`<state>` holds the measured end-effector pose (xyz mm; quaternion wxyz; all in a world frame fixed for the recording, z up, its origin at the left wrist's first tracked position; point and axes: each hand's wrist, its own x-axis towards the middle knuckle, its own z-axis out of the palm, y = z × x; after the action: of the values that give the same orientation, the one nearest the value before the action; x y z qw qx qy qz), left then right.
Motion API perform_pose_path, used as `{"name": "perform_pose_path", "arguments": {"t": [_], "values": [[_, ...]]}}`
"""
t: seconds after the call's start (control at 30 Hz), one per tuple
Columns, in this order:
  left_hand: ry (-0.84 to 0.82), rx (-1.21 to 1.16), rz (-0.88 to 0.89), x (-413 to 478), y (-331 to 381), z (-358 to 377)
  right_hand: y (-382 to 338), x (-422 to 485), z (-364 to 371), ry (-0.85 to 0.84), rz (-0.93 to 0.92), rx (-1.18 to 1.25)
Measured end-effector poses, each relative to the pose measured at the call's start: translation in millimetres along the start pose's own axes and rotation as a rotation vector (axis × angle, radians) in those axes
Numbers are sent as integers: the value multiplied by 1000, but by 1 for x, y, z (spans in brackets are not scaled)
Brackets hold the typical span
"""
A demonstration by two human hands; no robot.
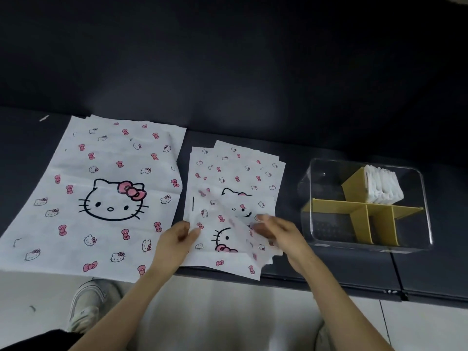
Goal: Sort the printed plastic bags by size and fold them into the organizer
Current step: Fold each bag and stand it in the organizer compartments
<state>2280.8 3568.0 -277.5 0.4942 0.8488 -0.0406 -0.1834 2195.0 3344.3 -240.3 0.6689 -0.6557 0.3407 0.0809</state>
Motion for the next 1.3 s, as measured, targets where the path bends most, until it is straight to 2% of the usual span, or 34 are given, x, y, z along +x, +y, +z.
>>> {"name": "perform_pose_path", "arguments": {"t": [0.07, 0.2, 0.3, 0.37, 0.47, 0.53, 0.6, 0.67, 0.73, 0.97, 1.2, 1.3], "values": [[64, 29, -27, 7, -8, 9, 7, -3, -7, 34, -27, 76], [163, 117, -21, 4, -7, 16, 24, -10, -13, -35, -27, 95], [170, 202, 10, -2, -6, 20, 36, -3, -8, 92, -85, -6], [192, 375, 151, -4, -8, 21, 41, 7, -2, 249, -80, -141], [274, 713, 450, -2, -18, 24, 42, 16, 4, 349, -51, -227], [207, 743, 581, -1, -20, 29, 43, 18, 6, 361, -33, -265], [67, 767, 627, -1, -25, 37, 44, 19, 7, 371, -34, -304], [-2, 782, 623, -5, -27, 43, 45, 20, 8, 382, -44, -311], [-93, 807, 511, -6, -25, 47, 46, 21, 8, 397, -57, -307], [-150, 898, 510, 2, -28, 51, 48, 24, 9, 450, -72, -353], [-135, 860, 632, 14, -22, 50, 49, 28, 8, 465, -65, -345], [-151, 869, 624, 13, -25, 50, 49, 28, 8, 461, -65, -351]]}}
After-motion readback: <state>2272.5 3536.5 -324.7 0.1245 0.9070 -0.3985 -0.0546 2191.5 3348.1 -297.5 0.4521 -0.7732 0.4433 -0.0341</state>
